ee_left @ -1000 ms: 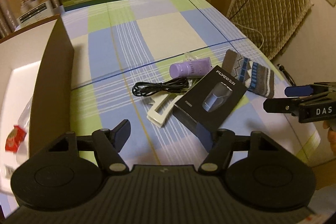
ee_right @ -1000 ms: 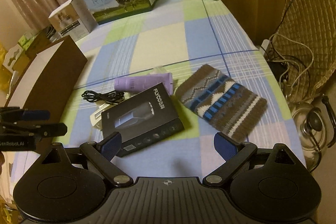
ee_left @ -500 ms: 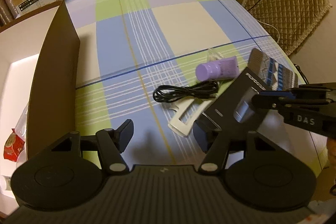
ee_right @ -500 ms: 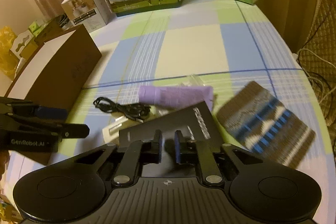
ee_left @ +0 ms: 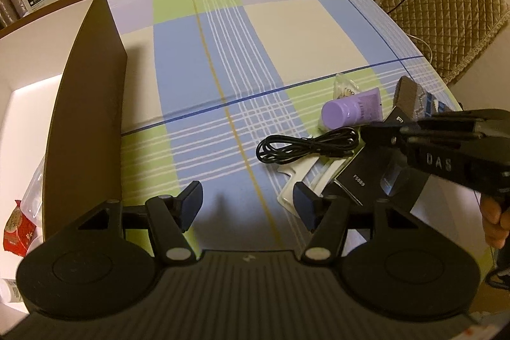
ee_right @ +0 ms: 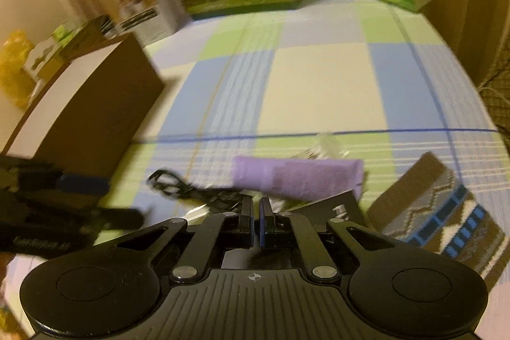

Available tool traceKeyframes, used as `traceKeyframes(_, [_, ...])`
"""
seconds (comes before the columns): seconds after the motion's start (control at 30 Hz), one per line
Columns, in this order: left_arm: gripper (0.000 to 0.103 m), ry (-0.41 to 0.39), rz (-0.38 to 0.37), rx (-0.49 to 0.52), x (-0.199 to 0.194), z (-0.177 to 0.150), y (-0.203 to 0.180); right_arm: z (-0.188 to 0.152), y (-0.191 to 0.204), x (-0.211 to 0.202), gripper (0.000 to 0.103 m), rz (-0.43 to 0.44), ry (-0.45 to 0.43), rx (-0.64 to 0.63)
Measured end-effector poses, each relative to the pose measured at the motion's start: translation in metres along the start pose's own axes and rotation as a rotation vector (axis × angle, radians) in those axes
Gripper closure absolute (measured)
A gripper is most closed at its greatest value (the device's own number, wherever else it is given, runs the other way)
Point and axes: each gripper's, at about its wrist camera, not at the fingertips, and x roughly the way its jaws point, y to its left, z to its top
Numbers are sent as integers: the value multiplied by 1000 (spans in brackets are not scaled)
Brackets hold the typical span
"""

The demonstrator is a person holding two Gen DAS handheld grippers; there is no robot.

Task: Organize objects
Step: 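Grasp the black cable with left tool while right tool grasps the FLYCO shaver box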

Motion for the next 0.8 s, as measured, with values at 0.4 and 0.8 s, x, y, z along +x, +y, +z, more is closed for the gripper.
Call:
traceKeyframes(0.4, [45,10,-16,28,3,-1,-2,5,1,9,103,-39,38,32])
traceKeyframes(0.8, [45,17,-55,58,-2,-10,-3,-60,-2,-43,103,-55,82,36])
